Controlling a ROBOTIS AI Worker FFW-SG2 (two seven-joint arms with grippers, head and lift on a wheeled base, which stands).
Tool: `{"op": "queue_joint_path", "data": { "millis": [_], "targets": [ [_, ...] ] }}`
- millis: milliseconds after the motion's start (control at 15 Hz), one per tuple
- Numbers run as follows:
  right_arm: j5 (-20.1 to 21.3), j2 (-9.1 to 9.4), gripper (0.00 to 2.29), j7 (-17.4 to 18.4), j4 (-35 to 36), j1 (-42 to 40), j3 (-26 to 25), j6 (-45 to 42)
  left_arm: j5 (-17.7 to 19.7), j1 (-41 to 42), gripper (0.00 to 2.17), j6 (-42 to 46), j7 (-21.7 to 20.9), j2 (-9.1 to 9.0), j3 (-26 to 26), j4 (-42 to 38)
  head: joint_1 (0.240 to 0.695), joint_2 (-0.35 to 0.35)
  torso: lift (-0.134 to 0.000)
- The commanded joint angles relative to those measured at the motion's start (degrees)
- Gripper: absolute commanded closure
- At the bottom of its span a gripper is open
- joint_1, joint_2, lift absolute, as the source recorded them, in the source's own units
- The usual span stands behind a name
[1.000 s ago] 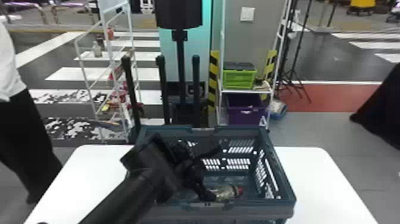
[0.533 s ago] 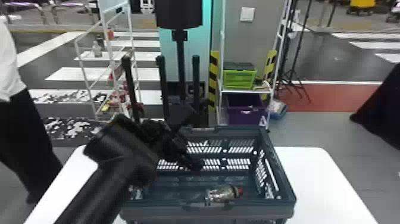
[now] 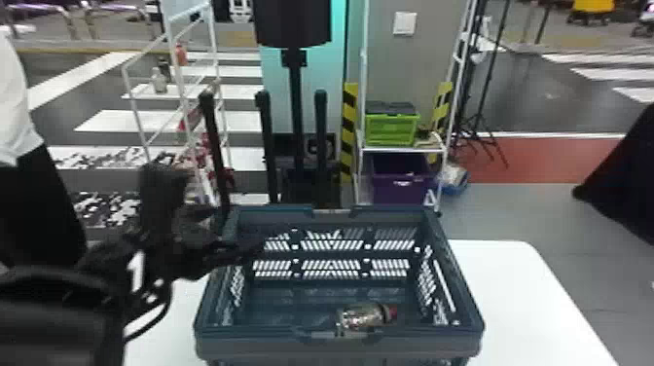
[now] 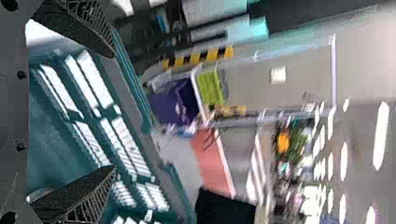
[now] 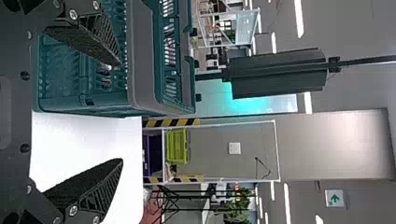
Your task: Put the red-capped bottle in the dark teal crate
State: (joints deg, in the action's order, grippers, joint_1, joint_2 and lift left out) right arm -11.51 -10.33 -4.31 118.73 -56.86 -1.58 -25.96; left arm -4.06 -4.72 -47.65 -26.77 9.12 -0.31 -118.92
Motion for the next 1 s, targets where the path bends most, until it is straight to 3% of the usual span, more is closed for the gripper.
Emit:
{"op": "queue_joint_path", "data": {
  "millis": [0, 133, 267, 533, 733, 933],
  "targets": [
    [0.00, -0.49, 0.15, 0.00, 0.27, 0.26, 0.00, 0.79, 3.01, 12.28, 0.03, 3.39, 7.61, -0.33, 4.79, -10.81, 0.499, 0.000, 0.000],
    [0.00, -0.84, 0.15, 0.00, 0.36, 0.44, 0.27, 1.66, 6.53, 23.80, 0.03, 13.06, 16.66, -0.33, 7.60, -16.08, 0.499, 0.000, 0.000],
    [-0.35, -1.10, 0.15, 0.00, 0.45, 0.53, 0.53, 1.66, 6.97, 33.99, 0.03, 25.54, 23.69, -0.60, 7.96, -17.57, 0.499, 0.000, 0.000],
    [-0.53, -1.72, 0.15, 0.00, 0.53, 0.61, 0.62, 1.66, 6.35, 48.49, 0.03, 50.15, 30.81, -4.11, 4.79, -10.54, 0.499, 0.000, 0.000],
    [-0.70, -1.80, 0.15, 0.00, 0.45, 1.05, 1.06, 1.84, 5.38, 51.83, 0.03, 54.90, 36.52, -4.99, -1.01, -5.09, 0.499, 0.000, 0.000],
    [-0.70, -2.33, 0.15, 0.00, 0.36, 1.40, 1.85, 1.66, 1.25, 52.36, 0.03, 55.07, 42.15, -4.99, -7.07, -3.16, 0.499, 0.000, 0.000]
  ]
}}
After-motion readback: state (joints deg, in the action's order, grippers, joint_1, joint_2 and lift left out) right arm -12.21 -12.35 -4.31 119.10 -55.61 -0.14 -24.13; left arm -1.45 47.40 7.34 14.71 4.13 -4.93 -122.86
